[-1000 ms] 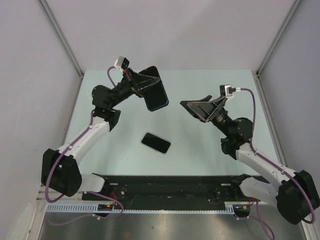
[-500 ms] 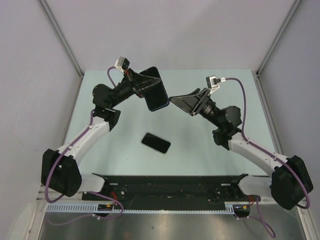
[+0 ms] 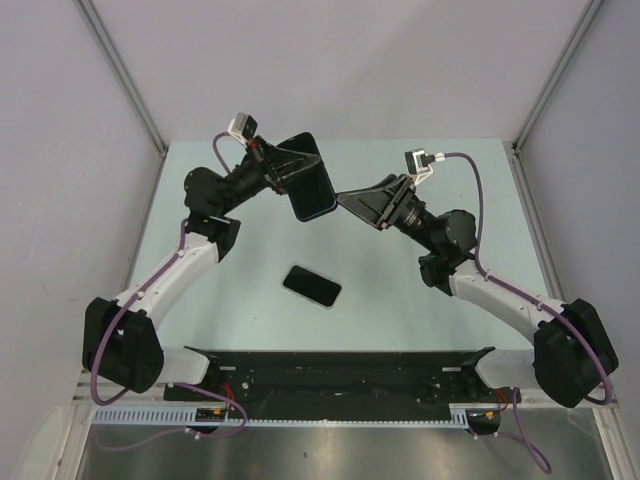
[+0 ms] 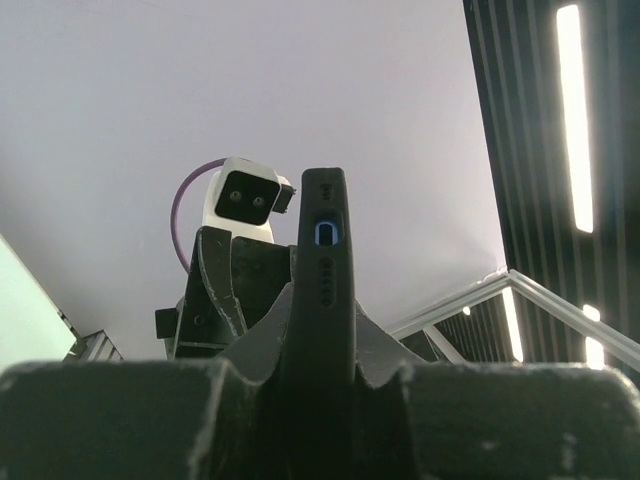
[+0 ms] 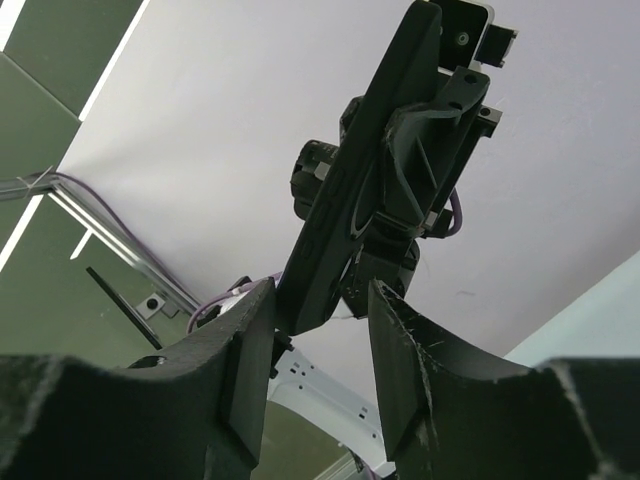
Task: Take the phone out of the phone case
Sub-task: Remove the phone case from the phone.
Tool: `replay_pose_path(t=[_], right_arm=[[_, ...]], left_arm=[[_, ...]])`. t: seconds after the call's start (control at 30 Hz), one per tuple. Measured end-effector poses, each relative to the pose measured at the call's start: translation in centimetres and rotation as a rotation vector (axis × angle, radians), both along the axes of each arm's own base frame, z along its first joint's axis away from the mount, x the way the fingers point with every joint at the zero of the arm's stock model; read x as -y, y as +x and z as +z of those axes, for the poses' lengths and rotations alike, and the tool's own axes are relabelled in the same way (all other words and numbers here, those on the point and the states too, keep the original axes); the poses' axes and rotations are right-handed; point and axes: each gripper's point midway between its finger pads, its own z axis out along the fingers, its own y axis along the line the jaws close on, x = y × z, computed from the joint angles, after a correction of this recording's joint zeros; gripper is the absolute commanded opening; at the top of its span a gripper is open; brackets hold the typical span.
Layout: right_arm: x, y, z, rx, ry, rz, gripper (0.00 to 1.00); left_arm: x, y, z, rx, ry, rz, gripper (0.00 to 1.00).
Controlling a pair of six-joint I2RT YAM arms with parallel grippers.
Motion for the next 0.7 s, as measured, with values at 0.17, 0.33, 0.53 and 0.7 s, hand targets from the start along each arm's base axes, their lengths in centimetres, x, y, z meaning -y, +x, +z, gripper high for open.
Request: replay_pose_path(t=[0.17,0.33,0.53,0.7], right_arm=[[-0.04,-0.09,0.28,0.003,0.027,0.018,0.39],[-0.04,-0.16,0.52,0.0,0.054,0.037,0.33],[-0.1,-0.22,0.51,-0.001,0.051,0.038,0.21],[-0.2,0.25,0.26,-0.044,-0.014,-0.013,0.15]], left_arm=[[0.07,0.2,0.08,0.002,0.002,0.001,0.0],[0.06,0.37,0.14,0.002,0.003,0.004,0.0],[-0.01,0.5,0.08,0.005,0.005,0.008,0.0],[-0.16,0.99,-0.24,0.007,0.016,0.028,0.0]])
